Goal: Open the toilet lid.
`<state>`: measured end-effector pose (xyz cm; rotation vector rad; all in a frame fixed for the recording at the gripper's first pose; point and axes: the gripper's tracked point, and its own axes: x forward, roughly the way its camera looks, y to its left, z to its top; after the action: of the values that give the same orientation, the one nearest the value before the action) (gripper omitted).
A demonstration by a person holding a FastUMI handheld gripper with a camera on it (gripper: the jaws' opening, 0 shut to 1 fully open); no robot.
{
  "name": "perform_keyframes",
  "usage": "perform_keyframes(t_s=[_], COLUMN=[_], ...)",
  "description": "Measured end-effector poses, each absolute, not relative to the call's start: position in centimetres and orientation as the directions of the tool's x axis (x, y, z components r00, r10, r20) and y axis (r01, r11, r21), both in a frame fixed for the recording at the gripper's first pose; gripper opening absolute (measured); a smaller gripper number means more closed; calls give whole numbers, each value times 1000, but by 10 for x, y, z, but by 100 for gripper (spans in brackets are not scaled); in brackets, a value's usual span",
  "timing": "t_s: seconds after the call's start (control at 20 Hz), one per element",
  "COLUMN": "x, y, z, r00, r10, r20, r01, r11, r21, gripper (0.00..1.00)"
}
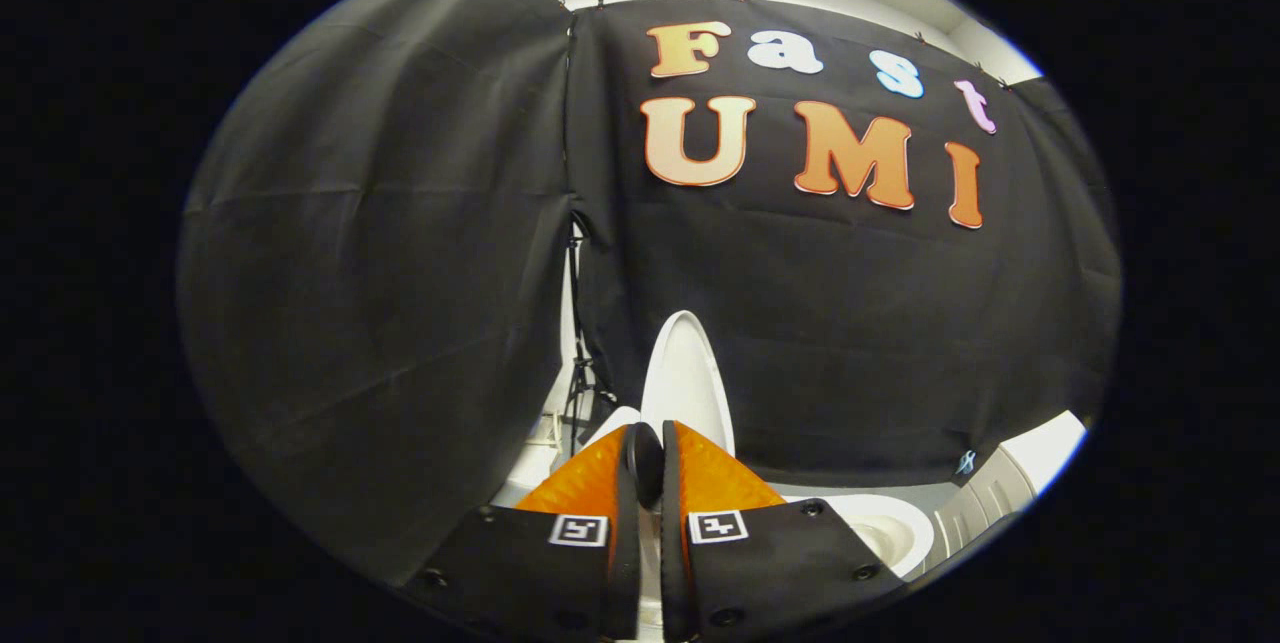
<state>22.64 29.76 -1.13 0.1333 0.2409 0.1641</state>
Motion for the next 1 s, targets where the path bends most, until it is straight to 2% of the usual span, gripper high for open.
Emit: perform_keyframes(t_s=[0.15,0.3,0.5,0.8,1.0], x=[225,225,222,197,174], y=[295,272,236,108,27], z=[6,28,74,117,89], r00=[968,980,989,998,996], r10=[187,148,139,5,-50], r20=[-167,-132,-41,70,75], r01=[-159,-132,-130,-20,40], r11=[973,984,978,976,991], r21=[170,120,163,216,131], gripper=[30,56,90,98,98])
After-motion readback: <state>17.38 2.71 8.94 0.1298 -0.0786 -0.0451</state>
